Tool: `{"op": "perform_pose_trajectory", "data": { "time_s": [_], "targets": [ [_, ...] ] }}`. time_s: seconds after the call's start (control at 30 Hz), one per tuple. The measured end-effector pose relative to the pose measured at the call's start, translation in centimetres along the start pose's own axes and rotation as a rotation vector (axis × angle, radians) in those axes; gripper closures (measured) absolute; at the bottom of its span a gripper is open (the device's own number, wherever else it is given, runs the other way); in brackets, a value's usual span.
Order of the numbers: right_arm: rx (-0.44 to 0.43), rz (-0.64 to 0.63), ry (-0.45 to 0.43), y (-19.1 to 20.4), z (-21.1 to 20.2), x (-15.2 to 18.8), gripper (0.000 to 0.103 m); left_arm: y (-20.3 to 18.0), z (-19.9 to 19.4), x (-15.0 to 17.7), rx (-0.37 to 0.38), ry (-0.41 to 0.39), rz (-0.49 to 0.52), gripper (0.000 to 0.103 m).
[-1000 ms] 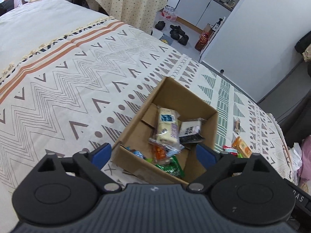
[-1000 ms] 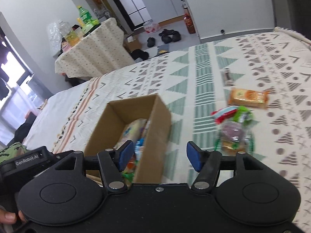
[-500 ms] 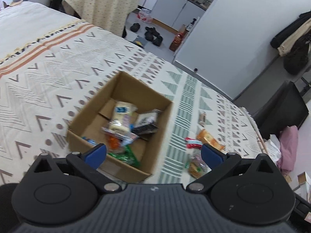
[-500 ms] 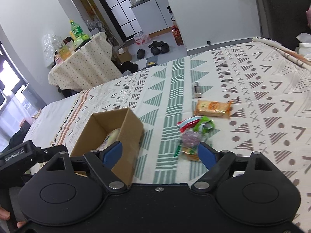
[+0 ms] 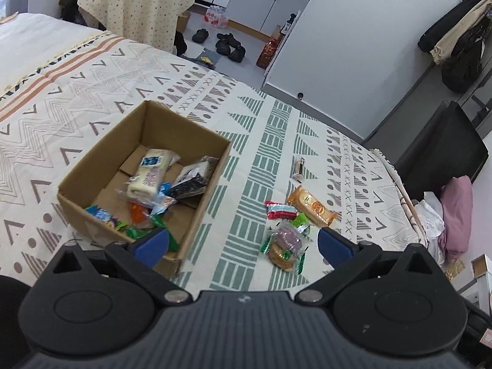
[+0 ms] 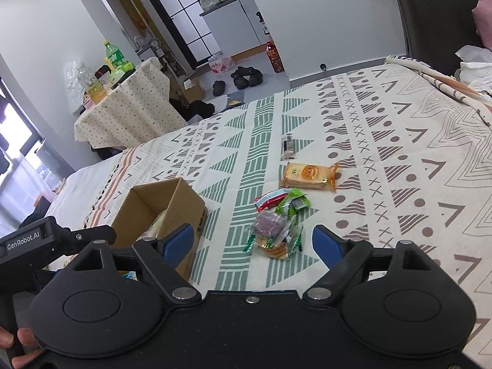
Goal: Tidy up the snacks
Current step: 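Move both open tools back from the box toward the remaining snacks, then grasp the purple-wrapped round cake with the left tool while the right tool grasps the green-wrapped pastry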
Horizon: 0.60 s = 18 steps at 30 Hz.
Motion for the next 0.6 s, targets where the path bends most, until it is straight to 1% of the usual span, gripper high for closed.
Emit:
{"op": "perform_pose_trajectory", "data": {
  "time_s": [0.07,0.17,0.27,0.3,0.47,0.53,0.6],
  "targets": [
    [0.008,0.015,-0.003,-0.7,0.0,-0.5,0.02,-0.5,0.6,-0.1,0.02,0.001,-0.01,0.0],
    [0.015,0.041,0.004,-1.6,0.5,-1.4,0.021,-1.3,1.7,-0.3,0.017,0.008,-0.014,0.001],
    [-0.004,0.095,0.023,-2.7,1.6,-2.0,0.027,-2.0,2.9,-0.3,0.026,0.017,-0.014,0.002],
    [-0.007,0.108,0.026,-3.0,2.1,-2.0,0.031,-2.2,3.4,-0.3,0.028,0.023,-0.014,0.002],
    [-0.015,0.102,0.059,-3.7,4.3,-1.4,0.04,-2.7,5.9,-0.5,0.021,0.039,-0.008,0.004],
    [-0.011,0.103,0.07,-4.0,5.1,-1.4,0.045,-2.7,7.1,-0.7,0.02,0.056,-0.01,0.008],
    [-0.007,0.101,0.076,-4.2,5.9,-1.3,0.047,-2.7,8.4,-0.8,0.018,0.076,-0.016,0.011]
  ]
}}
Point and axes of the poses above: each gripper's, at about its wrist camera, not at the fingertips, and z roughly the way its jaws point, y to its left, x to its underside, the point moved 3 cm from there along z, roughly the way its jaws point, and after that the axes turned 15 degrees about y, right-handed, at the moved point
